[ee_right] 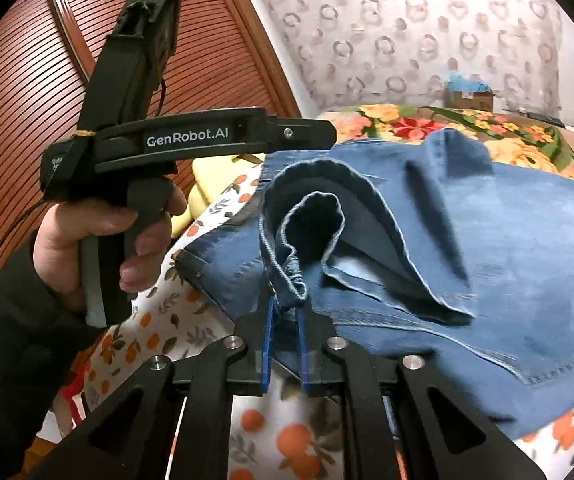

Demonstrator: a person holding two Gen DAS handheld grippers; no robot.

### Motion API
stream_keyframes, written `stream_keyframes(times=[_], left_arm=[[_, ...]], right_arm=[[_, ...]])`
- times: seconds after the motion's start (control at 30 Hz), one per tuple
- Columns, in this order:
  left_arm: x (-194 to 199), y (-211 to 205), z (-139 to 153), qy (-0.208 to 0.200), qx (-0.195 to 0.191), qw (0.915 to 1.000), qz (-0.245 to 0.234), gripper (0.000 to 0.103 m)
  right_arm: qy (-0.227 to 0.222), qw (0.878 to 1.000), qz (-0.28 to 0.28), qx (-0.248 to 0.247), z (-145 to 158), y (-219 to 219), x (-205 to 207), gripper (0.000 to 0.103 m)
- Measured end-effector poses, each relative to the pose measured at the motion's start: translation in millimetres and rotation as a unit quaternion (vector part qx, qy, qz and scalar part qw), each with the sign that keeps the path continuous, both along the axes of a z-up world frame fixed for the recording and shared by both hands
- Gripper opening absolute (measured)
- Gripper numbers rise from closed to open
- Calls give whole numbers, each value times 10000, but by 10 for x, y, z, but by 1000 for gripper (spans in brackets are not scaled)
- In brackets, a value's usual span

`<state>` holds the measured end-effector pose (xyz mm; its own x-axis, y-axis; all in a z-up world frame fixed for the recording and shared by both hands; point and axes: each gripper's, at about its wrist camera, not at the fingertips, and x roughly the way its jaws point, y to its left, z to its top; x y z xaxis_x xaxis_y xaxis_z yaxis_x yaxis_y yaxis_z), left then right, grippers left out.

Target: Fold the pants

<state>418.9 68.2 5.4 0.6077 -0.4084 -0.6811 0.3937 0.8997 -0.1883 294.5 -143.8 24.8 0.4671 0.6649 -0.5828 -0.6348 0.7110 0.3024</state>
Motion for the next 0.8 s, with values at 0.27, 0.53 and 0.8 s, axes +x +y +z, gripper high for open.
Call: stream_keyframes(times=[0.27, 0.53, 0.8], left_arm=[[-125, -209, 227, -102, 65, 9995, -292, 80], [-410, -215, 31, 93, 255, 9987, -434, 80], [-747, 168, -253, 209, 453, 9987, -128, 80]], right_arm=[[-308, 9992, -203, -158, 90, -308, -338, 38], [-242, 9987, -414, -191, 156, -392, -115, 38], [323, 9986, -209, -371, 21, -162, 401, 38]])
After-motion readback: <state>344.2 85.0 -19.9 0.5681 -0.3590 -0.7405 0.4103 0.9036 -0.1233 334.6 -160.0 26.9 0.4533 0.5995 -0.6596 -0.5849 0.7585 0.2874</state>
